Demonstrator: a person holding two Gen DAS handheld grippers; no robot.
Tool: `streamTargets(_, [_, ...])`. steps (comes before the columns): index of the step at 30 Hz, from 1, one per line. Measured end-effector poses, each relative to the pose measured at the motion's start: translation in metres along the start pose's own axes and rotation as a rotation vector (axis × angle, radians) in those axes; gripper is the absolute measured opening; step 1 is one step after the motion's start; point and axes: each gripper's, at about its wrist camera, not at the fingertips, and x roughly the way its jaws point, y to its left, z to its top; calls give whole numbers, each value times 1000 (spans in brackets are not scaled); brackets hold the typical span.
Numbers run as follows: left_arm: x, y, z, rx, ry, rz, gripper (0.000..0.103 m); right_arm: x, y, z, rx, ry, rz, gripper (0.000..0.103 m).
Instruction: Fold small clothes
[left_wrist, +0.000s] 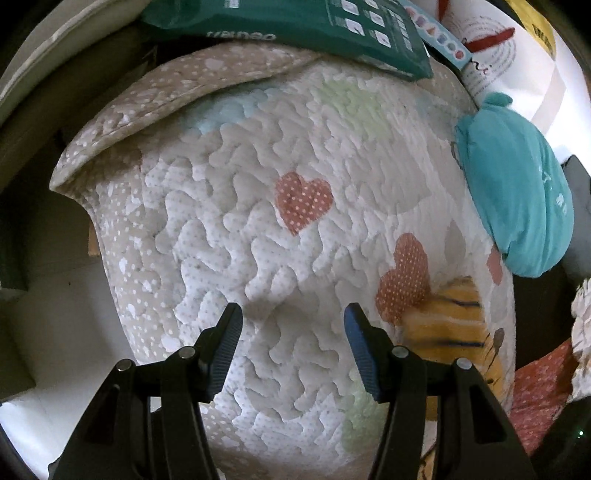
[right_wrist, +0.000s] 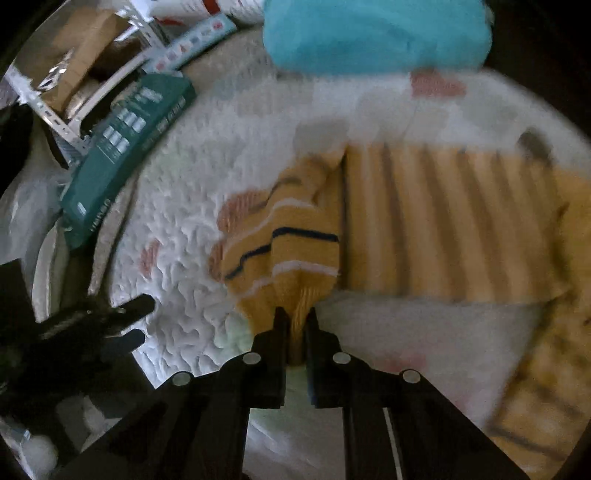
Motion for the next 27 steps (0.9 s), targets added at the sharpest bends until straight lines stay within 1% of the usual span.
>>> streamTargets(3, [1,-9,-6,28,4,1,56,-51,-40,7,1,-60,-102,8])
streamTargets(5, [2,-18,-12,54,6,1,56,-84,-81,5,39,-86,-179,8])
streamTargets(6, [2,-26,-17,77,7,1,56,-103,-108,2,65,-99,-240,8])
streamTargets(7, [3,-34,-22,99,7,-2,56,-114,-128,-2,86,-102,-284,8])
streamTargets(9, [5,-53,-34,154,13,-12,56,-138,-182,-14,151,-89,-401,8])
streamTargets(12, [12,-89,-56,266,38,-30,56,-156,-261,-38,229,-38,-624,8])
streamTargets(16, [21,-136,-92,414,70,-51,56,-160,-353,-74,371,29,-803,8])
streamTargets(18, [25,-156,-110,485,79,-61,56,-157,-382,-86,435,45,-796,10])
streamTargets(19, [26,-165,-119,516,82,-65,56,-156,-400,-95,504,45,-768,12])
streamTargets(20, [27,-173,-127,547,85,-69,56,-160,-409,-101,552,26,-749,15])
streamTargets(22, [30,-192,-146,613,98,-79,56,-172,-421,-113,639,-48,-719,38])
streamTargets(24, [32,-211,-162,663,100,-90,56,-186,-422,-122,672,-129,-704,51])
streamTargets(26, [30,-228,-174,711,90,-121,56,-199,-419,-127,670,-179,-699,51])
streamTargets(27, [29,-241,-183,739,81,-142,56,-204,-417,-128,667,-204,-668,51])
